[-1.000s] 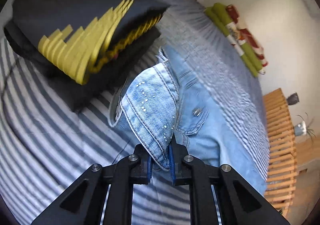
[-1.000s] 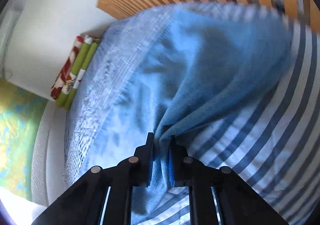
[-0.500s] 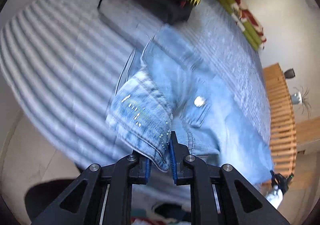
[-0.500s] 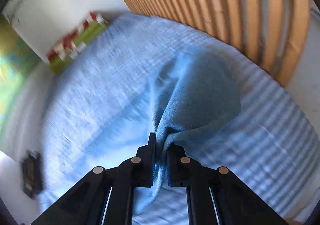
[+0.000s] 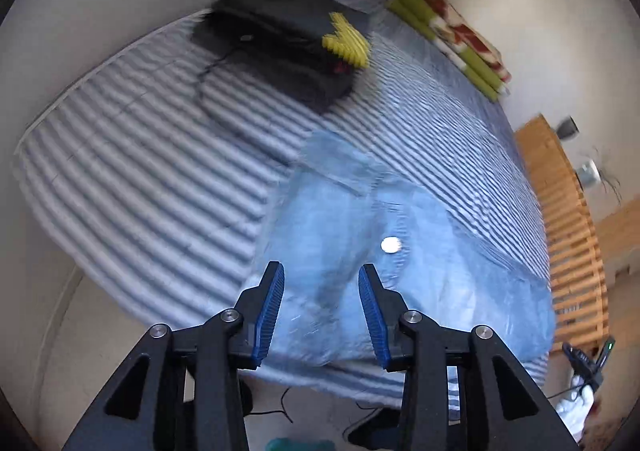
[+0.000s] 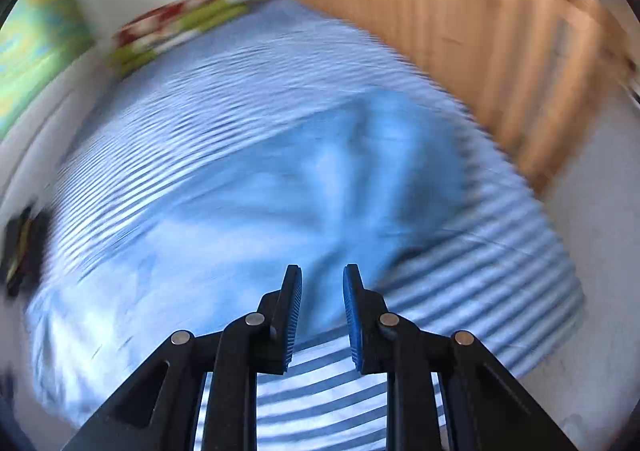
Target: Fold clothes
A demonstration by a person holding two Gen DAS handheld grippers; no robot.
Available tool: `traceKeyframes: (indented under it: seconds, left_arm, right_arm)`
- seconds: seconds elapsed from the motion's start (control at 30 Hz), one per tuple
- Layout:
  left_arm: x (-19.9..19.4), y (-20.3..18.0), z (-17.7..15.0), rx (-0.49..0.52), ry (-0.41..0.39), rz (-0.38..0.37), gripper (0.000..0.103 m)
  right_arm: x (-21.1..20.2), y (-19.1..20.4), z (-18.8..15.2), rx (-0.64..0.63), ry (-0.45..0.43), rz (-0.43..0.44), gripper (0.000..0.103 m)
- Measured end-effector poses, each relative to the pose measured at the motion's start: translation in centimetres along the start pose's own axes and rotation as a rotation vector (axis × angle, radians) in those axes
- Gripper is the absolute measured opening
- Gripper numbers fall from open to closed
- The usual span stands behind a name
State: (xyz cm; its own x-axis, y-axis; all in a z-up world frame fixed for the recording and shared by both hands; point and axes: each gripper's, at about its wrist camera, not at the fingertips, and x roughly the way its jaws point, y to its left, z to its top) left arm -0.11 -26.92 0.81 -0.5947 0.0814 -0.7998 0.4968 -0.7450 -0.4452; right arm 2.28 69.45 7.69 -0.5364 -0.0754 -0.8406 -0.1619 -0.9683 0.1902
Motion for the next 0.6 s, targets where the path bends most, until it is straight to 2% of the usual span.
traceKeyframes:
  seconds: [0.07,0.13,0.23,0.4,0.5,0.6]
  left_arm:
    - [2.1,-2.4,1.1,0.043,0.029,-0.034,0.042]
    - [3.5,-4.7,0.8,0.108,0.084,-0.069,0.042]
    - [5.3,-7.1,-0.9,0.202,0.132,-0.038,0.042]
    - [6.2,-8.5,-3.7,0.225,0.191,-0.064,0.042]
    - [6.7,-11.0,-4.9,0.306,0.210,-0.091,0.042]
    - [6.2,-14.7,-7.3,0.420,0.223,-0.096,0.043]
  right_arm:
    - [0.0,4.8,-1.0,-0.134,0.036,0.120,0.025]
    - [0.3,9.1,-2.9,-0.257,0.074,0.195,0.030]
    - [2.1,14.7,-6.2,-0.379,0.170,0.291,0.031]
    - [4.8,17.3,-10.8,-0.403,0.297,0.356,0.031]
    - [6.8,16.8,-11.9,-0.322,0.373,0.411,0.032]
    - [8.6,16.6,-11.1,-0.232,0.369,0.407,0.032]
